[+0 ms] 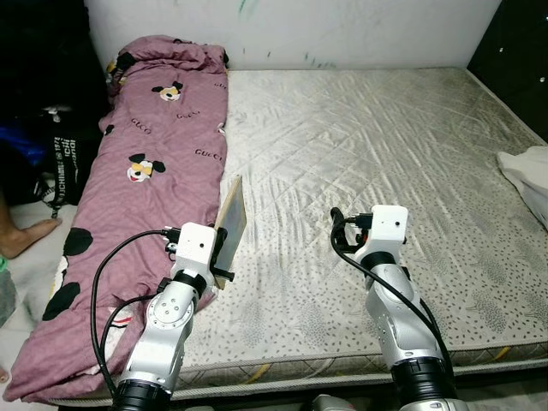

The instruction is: Clean up the room

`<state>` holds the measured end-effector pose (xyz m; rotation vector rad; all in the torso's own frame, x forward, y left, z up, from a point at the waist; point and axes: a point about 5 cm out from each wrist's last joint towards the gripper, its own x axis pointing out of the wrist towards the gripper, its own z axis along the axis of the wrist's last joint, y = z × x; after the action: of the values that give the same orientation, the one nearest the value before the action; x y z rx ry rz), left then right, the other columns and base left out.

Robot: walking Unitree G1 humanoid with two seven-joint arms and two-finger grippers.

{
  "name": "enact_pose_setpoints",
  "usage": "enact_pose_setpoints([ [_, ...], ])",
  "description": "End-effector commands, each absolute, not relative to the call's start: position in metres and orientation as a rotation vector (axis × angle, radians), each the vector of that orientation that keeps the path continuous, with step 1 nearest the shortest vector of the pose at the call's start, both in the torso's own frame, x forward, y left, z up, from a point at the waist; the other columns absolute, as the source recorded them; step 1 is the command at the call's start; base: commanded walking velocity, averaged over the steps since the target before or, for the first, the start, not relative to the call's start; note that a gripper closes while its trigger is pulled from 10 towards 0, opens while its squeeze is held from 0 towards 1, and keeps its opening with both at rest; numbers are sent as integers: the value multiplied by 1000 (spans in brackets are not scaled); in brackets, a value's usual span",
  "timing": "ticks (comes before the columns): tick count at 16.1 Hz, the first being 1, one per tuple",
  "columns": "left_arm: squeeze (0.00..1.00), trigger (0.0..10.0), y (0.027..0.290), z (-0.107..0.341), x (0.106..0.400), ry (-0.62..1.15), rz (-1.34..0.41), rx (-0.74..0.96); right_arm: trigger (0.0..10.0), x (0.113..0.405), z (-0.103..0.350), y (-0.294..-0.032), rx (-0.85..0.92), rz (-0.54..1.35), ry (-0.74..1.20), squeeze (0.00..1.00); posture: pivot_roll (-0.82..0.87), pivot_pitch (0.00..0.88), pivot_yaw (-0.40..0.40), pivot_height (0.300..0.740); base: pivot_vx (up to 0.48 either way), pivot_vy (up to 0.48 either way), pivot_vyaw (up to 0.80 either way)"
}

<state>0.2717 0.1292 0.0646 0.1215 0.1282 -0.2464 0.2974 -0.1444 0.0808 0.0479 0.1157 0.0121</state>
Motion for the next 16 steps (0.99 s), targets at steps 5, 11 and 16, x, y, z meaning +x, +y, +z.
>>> enact_pose_setpoints([
  [5,0,10000,127,75,275,77,-260,114,10000,298,79,-146,49,6,124,0,30,0,10,740,0,-266,0],
  [11,0,10000,127,75,277,75,-261,116,10000,299,79,-146,48,2,122,0,30,0,12,740,0,-221,0],
  [16,0,10000,128,77,277,62,-247,101,10000,300,79,-146,49,1,118,0,30,0,13,740,0,0,0],
])
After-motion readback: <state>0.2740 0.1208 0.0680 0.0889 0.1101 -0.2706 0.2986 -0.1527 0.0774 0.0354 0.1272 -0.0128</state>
